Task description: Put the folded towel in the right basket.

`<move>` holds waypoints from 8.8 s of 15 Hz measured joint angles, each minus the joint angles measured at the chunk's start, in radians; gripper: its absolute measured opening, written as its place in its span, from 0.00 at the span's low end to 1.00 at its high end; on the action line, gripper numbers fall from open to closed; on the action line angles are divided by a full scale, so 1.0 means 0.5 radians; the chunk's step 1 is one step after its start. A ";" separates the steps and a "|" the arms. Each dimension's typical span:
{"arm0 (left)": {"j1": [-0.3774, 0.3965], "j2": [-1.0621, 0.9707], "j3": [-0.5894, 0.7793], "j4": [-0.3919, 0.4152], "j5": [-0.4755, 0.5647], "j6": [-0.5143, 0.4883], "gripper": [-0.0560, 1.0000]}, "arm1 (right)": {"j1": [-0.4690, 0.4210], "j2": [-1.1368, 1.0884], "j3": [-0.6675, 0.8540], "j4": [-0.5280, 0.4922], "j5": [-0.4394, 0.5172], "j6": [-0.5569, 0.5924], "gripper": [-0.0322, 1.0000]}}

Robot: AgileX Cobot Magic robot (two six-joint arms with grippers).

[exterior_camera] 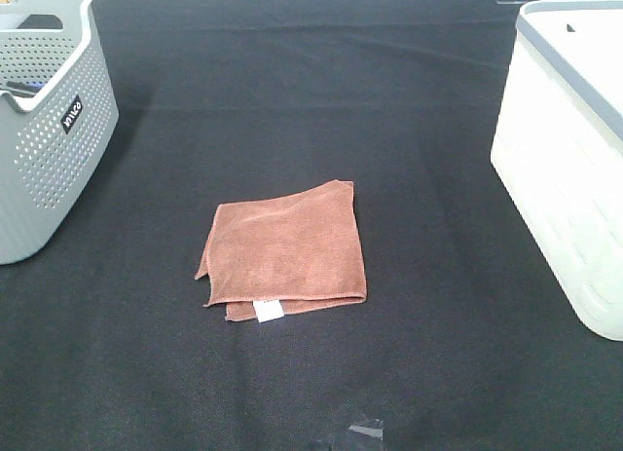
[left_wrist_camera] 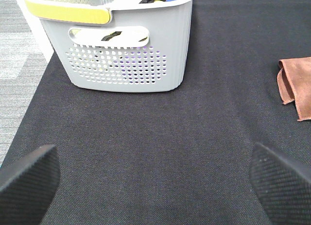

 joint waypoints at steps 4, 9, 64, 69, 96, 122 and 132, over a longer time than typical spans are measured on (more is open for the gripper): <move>0.000 0.000 0.000 0.000 0.000 0.000 0.99 | 0.000 0.000 0.000 0.000 0.000 0.000 0.95; 0.000 0.000 0.000 0.000 0.000 0.000 0.99 | 0.000 0.000 0.000 0.000 0.000 0.000 0.95; 0.000 0.000 0.000 0.000 0.000 0.000 0.99 | 0.810 3.936 -1.948 0.758 -0.416 0.090 0.94; 0.000 0.000 0.000 0.000 0.000 0.000 0.99 | 0.810 4.136 -1.948 0.810 -0.578 0.044 0.94; 0.000 0.000 0.000 -0.004 0.000 0.000 0.99 | 1.186 4.546 -2.096 1.444 -1.088 -0.274 0.33; 0.000 0.000 0.000 -0.004 0.000 0.000 0.99 | -0.614 3.666 -2.280 0.198 -0.136 -0.104 0.37; 0.000 0.000 0.000 -0.004 0.000 0.000 0.99 | -0.614 3.646 -2.280 0.102 -0.026 -0.102 0.97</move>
